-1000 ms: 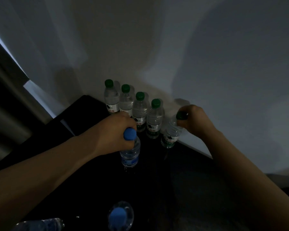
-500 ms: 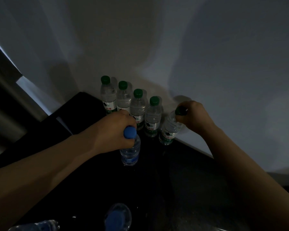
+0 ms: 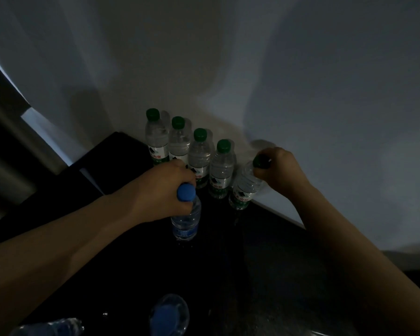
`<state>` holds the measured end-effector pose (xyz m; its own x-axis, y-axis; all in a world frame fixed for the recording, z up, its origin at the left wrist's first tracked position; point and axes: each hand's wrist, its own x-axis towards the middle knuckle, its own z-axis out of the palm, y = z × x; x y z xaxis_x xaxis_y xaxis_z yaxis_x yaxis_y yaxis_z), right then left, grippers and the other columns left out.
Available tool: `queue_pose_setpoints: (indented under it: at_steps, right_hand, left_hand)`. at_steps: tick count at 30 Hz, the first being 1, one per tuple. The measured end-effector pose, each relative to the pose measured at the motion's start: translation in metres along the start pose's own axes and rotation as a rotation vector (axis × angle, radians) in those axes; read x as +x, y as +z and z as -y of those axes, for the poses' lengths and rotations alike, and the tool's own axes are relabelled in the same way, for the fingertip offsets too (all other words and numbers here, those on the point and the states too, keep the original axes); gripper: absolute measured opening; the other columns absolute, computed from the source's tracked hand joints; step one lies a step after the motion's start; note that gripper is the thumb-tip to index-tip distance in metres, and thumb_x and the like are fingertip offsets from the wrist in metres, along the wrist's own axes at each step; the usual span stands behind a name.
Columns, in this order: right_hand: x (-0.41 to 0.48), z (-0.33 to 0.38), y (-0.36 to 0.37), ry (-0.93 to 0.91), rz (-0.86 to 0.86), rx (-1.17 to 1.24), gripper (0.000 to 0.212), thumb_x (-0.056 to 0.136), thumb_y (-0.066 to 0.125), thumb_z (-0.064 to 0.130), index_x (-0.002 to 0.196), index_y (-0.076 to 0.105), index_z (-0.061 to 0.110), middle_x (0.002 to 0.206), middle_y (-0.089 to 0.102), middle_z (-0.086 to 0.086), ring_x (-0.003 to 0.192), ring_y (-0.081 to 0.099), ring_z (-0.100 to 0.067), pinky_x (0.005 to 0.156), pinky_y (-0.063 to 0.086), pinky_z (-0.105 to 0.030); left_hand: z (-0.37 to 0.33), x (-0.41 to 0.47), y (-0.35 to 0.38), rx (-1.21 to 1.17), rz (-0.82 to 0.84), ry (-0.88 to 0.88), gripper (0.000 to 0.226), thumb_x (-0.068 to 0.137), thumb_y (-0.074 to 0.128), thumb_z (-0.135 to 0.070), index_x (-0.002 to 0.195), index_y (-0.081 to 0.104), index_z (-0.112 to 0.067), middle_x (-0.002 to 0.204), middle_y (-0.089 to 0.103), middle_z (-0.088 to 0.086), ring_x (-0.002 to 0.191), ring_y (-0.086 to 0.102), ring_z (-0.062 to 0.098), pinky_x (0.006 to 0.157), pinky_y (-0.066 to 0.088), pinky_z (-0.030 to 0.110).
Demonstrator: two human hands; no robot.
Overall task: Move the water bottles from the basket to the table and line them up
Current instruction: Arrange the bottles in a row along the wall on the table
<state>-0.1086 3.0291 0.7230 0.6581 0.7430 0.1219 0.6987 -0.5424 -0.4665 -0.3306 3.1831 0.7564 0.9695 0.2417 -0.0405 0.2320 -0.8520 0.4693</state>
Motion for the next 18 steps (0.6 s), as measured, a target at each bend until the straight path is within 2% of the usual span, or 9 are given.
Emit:
queue_pose_setpoints:
  at_steps: [5, 9, 11, 15, 18]
  right_hand:
    - [-0.002, 0.001, 0.002, 0.018, -0.006, -0.017, 0.023, 0.078, 0.069, 0.007, 0.099, 0.067, 0.000, 0.101, 0.066, -0.017, 0.090, 0.062, -0.028, 0.079, 0.053, -0.040]
    - [-0.007, 0.000, 0.001, 0.065, -0.016, 0.028, 0.039, 0.078, 0.074, 0.012, 0.113, 0.062, 0.001, 0.107, 0.064, -0.015, 0.095, 0.062, -0.028, 0.076, 0.048, -0.030]
    - [-0.015, -0.002, -0.002, 0.110, -0.009, 0.057, 0.046, 0.078, 0.077, 0.020, 0.118, 0.060, 0.004, 0.108, 0.063, -0.011, 0.094, 0.062, -0.025, 0.077, 0.049, -0.029]
    - [-0.045, -0.018, -0.010, 0.185, 0.044, -0.053, 0.037, 0.079, 0.075, 0.023, 0.111, 0.064, 0.009, 0.104, 0.066, -0.010, 0.089, 0.062, -0.022, 0.075, 0.046, -0.027]
    - [-0.071, -0.031, -0.015, 0.231, 0.190, -0.153, 0.030, 0.082, 0.071, 0.024, 0.108, 0.065, 0.012, 0.107, 0.066, -0.010, 0.097, 0.061, -0.023, 0.085, 0.051, -0.034]
  left_hand:
    - [0.000, -0.001, 0.002, -0.006, -0.005, 0.003, 0.021, 0.069, 0.073, -0.022, 0.089, 0.066, -0.019, 0.085, 0.048, -0.011, 0.080, 0.052, 0.008, 0.071, 0.042, 0.021]
    - [0.001, -0.001, 0.005, -0.012, 0.003, 0.019, 0.020, 0.069, 0.073, -0.022, 0.088, 0.066, -0.021, 0.084, 0.046, -0.015, 0.076, 0.048, 0.001, 0.066, 0.034, 0.010]
    - [-0.001, 0.001, 0.007, -0.012, 0.010, 0.038, 0.019, 0.069, 0.073, -0.022, 0.086, 0.066, -0.019, 0.082, 0.045, -0.015, 0.075, 0.048, 0.000, 0.065, 0.032, 0.008]
    - [-0.007, 0.006, 0.011, -0.003, 0.032, 0.078, 0.018, 0.069, 0.072, -0.019, 0.086, 0.066, -0.017, 0.080, 0.046, -0.014, 0.074, 0.048, 0.000, 0.065, 0.033, 0.006]
    - [-0.017, 0.014, 0.016, -0.009, 0.050, 0.095, 0.018, 0.070, 0.071, -0.020, 0.087, 0.066, -0.017, 0.082, 0.046, -0.014, 0.075, 0.049, 0.001, 0.068, 0.039, 0.013]
